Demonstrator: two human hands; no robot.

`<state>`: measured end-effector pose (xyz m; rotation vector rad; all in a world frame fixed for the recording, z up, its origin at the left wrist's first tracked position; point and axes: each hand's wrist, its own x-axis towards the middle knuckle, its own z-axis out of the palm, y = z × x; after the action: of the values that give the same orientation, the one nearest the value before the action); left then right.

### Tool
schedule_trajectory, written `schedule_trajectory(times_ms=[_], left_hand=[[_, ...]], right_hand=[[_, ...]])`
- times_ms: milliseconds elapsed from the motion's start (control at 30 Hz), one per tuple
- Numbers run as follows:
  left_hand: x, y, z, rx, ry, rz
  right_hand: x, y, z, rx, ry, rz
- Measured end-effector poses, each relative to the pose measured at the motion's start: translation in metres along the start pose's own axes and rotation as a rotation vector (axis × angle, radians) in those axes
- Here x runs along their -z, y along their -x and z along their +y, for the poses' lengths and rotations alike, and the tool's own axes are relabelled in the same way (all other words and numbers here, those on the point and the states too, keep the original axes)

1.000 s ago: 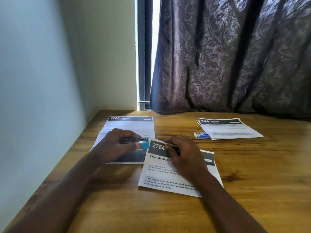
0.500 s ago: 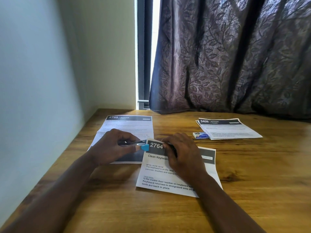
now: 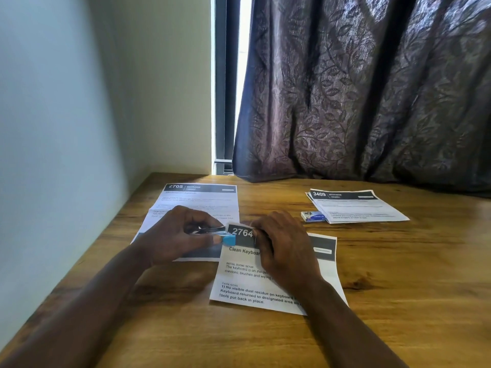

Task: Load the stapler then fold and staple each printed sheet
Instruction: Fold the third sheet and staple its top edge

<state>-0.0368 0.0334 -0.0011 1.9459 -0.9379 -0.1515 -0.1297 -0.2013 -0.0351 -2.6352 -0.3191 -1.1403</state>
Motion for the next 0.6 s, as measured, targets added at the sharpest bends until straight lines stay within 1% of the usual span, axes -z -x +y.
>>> schedule_trajectory(times_ms=[400, 600], left_hand=[[-0.0038, -0.0035, -0.0005, -0.057, -0.193, -0.001], [-0.0061, -0.0028, -0.0024, -0.098, -0.288, 0.038]], right_hand=[[-0.0016, -0.0004, 0.0018, 0.006, 0.000, -0.011], [-0.0025, 0.0006, 0.0018, 0.000, -0.008, -0.018]])
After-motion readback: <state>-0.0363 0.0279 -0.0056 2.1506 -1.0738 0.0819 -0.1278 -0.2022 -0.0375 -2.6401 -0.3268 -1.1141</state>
